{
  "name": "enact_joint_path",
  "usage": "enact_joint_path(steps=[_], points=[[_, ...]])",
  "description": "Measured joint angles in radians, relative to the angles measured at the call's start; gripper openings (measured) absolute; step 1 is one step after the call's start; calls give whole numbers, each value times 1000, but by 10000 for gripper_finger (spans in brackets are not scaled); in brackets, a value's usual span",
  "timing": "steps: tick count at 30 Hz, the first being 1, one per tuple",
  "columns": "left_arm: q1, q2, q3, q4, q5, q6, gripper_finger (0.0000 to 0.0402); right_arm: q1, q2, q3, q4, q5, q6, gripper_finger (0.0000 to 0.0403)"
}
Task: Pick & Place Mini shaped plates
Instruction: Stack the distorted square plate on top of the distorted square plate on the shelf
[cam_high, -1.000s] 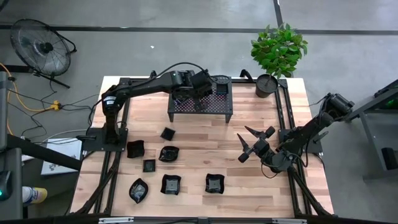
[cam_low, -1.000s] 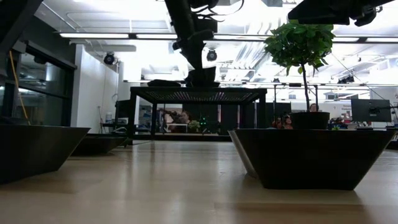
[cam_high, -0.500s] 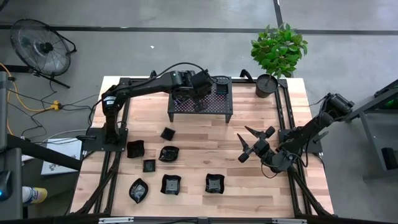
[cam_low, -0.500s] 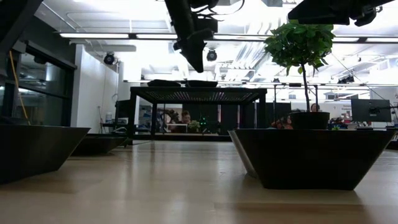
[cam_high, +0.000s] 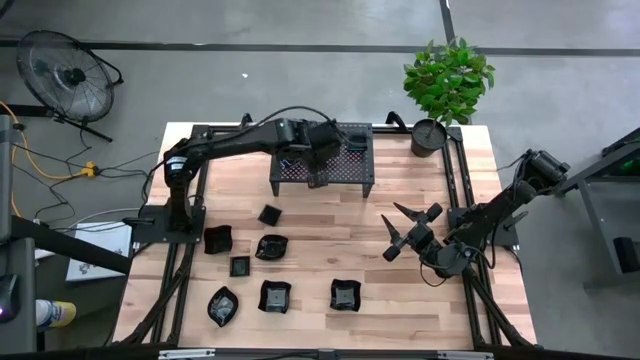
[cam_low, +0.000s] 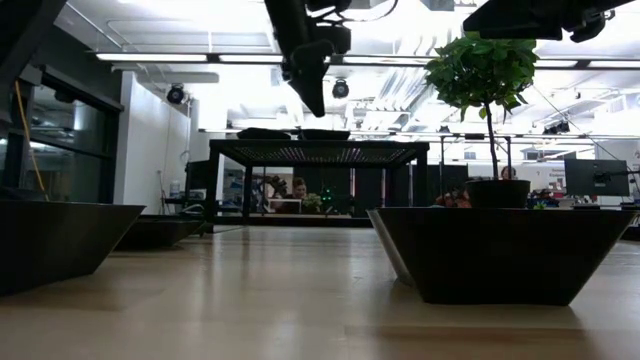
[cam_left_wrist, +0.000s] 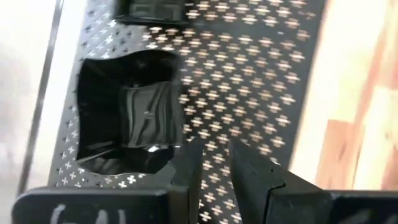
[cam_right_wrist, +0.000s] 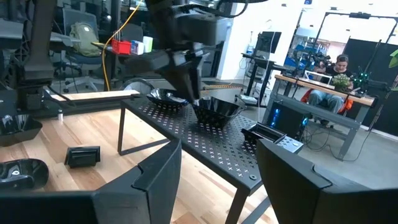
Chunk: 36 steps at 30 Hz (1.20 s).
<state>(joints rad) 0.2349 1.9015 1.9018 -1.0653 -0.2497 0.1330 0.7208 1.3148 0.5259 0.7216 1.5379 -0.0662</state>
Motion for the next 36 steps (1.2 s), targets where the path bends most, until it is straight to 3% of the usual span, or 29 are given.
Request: enact_joint_path(steps=[10, 15, 22, 26, 30, 36], points=[[-186, -36, 2, -118, -61, 98, 76, 31, -28, 0, 92, 6, -54, 204], [-314, -92, 2, -138, -199, 95, 76, 77, -33, 1, 233, 34, -183, 204], [-492, -153, -24, -182, -339, 16, 76, 125, -30, 60, 238, 33, -223, 204], [-583, -225, -157, -164, -396, -66, 76, 133, -1, 117, 194, 27, -222, 204], [-659, -353, -392, -81, -446, -179, 76, 133, 69, 202, 186, 21, -214, 204], [-762, -628, -787, 244, -452, -225, 76, 133, 188, 395, 182, 34, -257, 204]])
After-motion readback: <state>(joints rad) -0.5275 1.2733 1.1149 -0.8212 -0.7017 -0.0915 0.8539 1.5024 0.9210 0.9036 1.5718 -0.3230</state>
